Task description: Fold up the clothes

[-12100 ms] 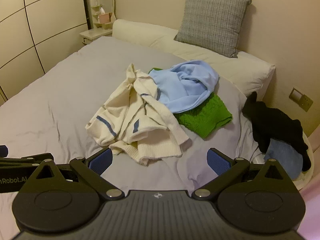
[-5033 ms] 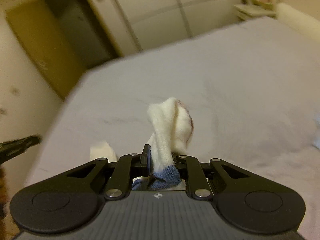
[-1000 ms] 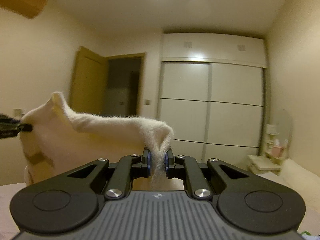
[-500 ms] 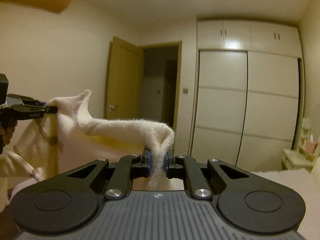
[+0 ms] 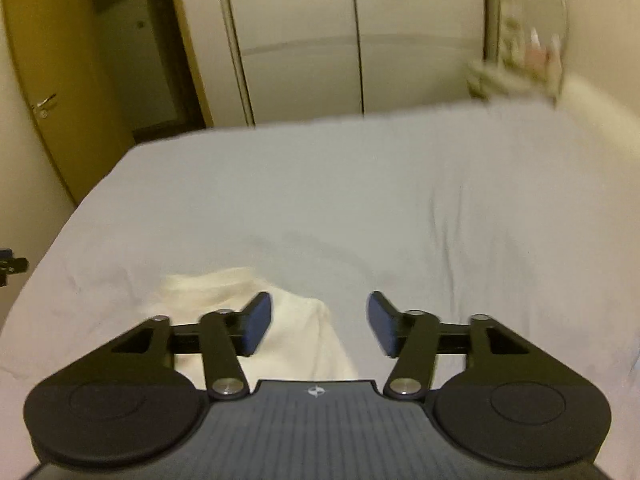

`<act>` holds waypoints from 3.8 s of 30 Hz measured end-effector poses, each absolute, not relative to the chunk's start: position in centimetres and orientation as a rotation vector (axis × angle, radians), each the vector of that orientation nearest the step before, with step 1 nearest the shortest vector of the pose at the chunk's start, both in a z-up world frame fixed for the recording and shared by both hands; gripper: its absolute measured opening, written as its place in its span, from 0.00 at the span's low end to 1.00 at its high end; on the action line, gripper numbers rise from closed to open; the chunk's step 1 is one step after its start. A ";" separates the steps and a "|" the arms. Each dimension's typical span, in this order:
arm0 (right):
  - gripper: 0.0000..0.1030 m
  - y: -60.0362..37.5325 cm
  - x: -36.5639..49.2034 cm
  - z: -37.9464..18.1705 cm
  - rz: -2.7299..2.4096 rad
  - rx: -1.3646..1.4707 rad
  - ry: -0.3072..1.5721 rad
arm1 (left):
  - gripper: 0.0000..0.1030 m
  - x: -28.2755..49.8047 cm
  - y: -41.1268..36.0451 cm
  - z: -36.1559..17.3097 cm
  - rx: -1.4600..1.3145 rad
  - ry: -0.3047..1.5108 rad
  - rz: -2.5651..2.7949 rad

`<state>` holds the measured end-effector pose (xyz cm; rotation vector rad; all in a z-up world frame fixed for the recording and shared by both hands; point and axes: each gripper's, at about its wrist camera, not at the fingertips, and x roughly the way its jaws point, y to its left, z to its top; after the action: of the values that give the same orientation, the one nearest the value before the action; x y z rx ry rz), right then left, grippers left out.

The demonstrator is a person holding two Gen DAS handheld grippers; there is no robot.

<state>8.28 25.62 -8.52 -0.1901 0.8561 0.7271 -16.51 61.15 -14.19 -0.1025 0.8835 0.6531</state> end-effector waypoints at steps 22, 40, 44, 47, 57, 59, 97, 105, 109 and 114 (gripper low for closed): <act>0.24 12.5 -17.0 -32.8 1.023 -1.109 0.920 | 0.40 -27.6 34.4 -27.6 -0.442 1.230 0.477; 0.43 6.9 -12.7 -28.9 1.177 -0.806 0.946 | 0.39 -26.1 31.5 -23.4 -0.434 1.160 0.540; 0.48 8.6 -16.9 -31.1 1.264 -1.019 0.729 | 0.39 -26.2 31.1 -24.2 -0.446 1.194 0.543; 0.38 9.4 -17.7 -32.5 1.305 -1.097 0.663 | 0.39 -26.4 31.1 -24.5 -0.449 1.211 0.552; 0.04 1.4 0.3 -24.3 0.990 -0.011 1.075 | 0.39 -26.9 32.9 -23.1 -0.454 1.184 0.589; 0.04 -2.3 4.8 -23.4 0.751 0.084 1.054 | 0.39 -26.8 33.1 -22.9 -0.448 1.175 0.593; 0.75 19.0 -4.1 -30.4 0.328 -0.127 1.518 | 0.04 -33.4 62.8 -29.1 -0.197 1.166 0.794; 0.74 21.7 -4.6 -30.6 0.336 -0.160 1.525 | 0.05 -41.6 65.7 -12.9 0.070 0.741 0.973; 0.76 23.0 -4.6 -30.6 0.360 -0.176 1.522 | 0.06 -45.9 63.2 -16.9 -0.063 0.862 0.945; 0.77 23.7 -4.5 -30.7 0.358 -0.201 1.527 | 0.14 -49.8 59.7 -29.6 -0.484 1.273 0.911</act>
<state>-4.53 23.65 -30.72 -0.2006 1.5266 0.3583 -49.80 59.70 -29.56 -0.4842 1.2731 0.9107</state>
